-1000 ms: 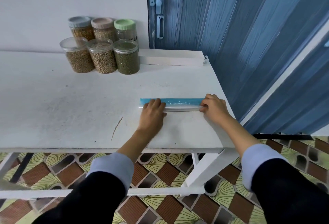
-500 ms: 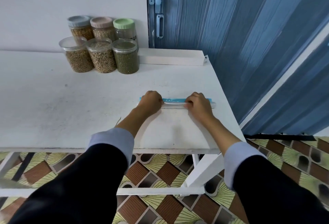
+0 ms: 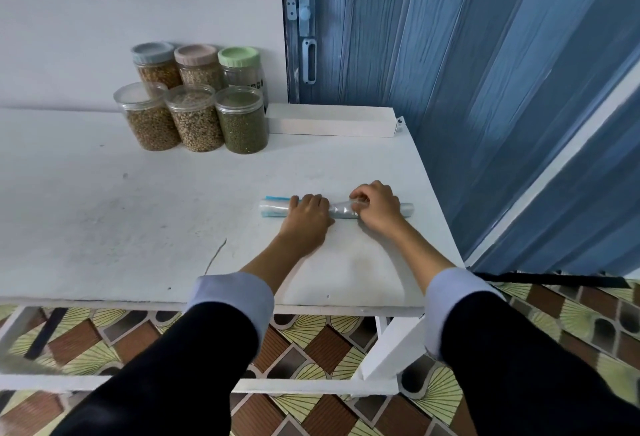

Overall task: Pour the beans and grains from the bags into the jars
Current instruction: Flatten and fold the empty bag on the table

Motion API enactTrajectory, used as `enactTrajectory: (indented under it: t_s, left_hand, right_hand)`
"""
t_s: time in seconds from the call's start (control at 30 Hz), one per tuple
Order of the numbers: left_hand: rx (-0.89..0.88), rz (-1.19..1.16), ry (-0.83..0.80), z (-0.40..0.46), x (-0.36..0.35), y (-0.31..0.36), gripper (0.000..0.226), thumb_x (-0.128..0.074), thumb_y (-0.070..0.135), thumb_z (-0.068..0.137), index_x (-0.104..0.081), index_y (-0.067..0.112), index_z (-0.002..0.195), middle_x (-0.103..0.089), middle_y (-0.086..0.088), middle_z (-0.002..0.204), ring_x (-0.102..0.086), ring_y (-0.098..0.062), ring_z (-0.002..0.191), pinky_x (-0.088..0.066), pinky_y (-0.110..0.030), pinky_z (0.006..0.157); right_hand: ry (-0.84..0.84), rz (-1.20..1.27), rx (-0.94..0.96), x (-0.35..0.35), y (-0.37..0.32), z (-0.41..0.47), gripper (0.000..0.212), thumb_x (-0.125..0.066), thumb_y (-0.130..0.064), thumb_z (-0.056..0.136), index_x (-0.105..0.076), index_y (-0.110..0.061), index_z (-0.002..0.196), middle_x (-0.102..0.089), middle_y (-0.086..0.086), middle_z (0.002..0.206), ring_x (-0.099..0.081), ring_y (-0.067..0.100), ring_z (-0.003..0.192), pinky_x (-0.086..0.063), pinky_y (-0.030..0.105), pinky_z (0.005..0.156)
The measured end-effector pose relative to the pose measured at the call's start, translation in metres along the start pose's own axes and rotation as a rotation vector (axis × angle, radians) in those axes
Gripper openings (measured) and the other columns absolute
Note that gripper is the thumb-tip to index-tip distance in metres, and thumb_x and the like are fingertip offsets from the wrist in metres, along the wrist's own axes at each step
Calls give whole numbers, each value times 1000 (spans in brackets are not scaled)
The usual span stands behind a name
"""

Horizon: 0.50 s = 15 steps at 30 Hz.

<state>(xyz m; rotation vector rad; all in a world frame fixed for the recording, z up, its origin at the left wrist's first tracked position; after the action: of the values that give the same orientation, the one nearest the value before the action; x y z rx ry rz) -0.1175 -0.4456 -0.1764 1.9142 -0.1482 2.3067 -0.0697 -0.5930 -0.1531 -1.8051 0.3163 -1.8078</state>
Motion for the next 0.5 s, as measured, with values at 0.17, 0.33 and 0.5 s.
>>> enactTrajectory:
  t_s: [0.17,0.33,0.5]
  left_hand:
    - [-34,-148,55,1,-2,-11,27,-66,18,84,-64,-3,101,-61,-23,108,-57,-42,100,-41,-47,84]
    - [-71,-68,-2,15,13,-23,33,-56,23,92,-57,6,121,-53,-17,116,-46,-35,111,-37,-41,83]
    - [-177,81,-60,51,24,-41,31,-42,24,98,-47,5,122,-52,-14,121,-48,-31,110,-39,-39,84]
  right_hand:
    - [-70,-189,205,-4,9,-5,42,-69,-42,81,-61,-19,116,-49,3,115,-41,22,113,-28,34,88]
    - [-112,-401,356,0,5,7,35,-46,-36,98,-55,-7,114,-49,8,115,-42,25,114,-32,36,85]
    - [-256,-433,304,16,-6,50,28,-37,-32,102,-50,-7,105,-52,10,116,-49,28,106,-31,33,74]
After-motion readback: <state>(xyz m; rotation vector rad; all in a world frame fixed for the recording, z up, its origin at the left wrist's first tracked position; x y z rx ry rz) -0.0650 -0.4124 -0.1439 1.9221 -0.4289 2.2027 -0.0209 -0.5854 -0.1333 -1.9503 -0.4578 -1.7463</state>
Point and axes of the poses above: each hand's wrist, its own z-axis towards the middle knuckle, its own x-axis out of the back of the hand, y = z × x, the point moved 1 cm from there along z, towards the middle knuckle
